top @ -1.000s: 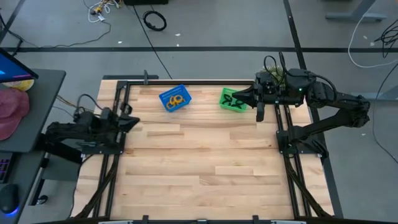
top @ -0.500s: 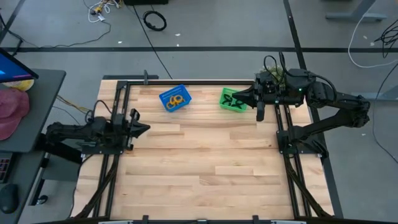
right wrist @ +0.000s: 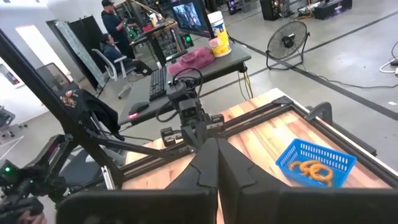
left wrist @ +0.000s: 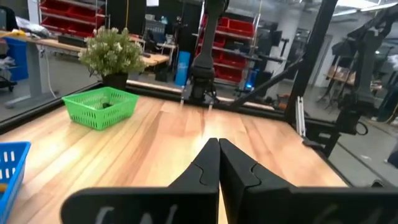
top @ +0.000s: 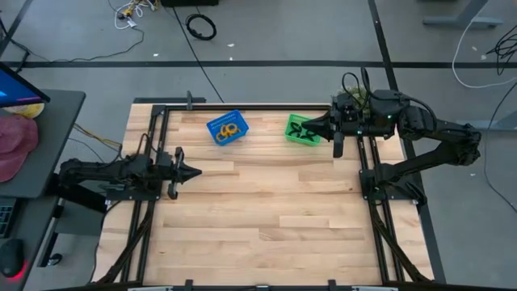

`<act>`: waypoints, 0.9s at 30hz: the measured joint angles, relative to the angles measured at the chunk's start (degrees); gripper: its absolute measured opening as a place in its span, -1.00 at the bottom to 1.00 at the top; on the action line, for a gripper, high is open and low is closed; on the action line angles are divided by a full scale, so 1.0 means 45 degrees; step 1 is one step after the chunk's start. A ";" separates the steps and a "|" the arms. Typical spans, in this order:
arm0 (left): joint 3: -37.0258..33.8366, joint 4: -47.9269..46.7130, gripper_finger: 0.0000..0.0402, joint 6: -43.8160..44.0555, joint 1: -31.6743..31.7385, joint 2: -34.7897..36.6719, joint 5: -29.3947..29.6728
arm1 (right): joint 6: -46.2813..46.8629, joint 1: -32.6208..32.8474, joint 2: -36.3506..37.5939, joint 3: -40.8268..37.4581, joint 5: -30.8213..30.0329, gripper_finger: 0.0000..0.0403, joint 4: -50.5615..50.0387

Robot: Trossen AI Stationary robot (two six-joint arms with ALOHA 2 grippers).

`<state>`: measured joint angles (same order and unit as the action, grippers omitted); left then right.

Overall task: Sort spring keychains
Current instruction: Return to home position

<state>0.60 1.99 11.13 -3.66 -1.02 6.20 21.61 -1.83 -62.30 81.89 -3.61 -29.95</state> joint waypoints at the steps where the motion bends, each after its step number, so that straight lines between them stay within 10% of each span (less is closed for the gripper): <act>1: -0.0004 -0.0020 -1.00 0.0005 0.0000 -0.0022 -0.0005 | 0.0000 0.0000 0.0000 0.0000 0.0001 -1.00 -0.0046; 16: -0.0019 0.0163 -0.88 0.0653 0.0000 -0.0019 -0.0083 | 0.1030 0.0112 0.2041 -0.0692 -0.0220 -1.00 -0.1822; 27: -0.0028 0.0241 -0.88 0.0716 0.0000 -0.0019 -0.0083 | 0.0991 0.1638 0.6064 -0.5664 -0.2325 -1.00 0.2000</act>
<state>0.47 3.07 14.35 -3.66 -1.10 5.82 26.06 5.55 -35.02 56.40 -14.07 -20.94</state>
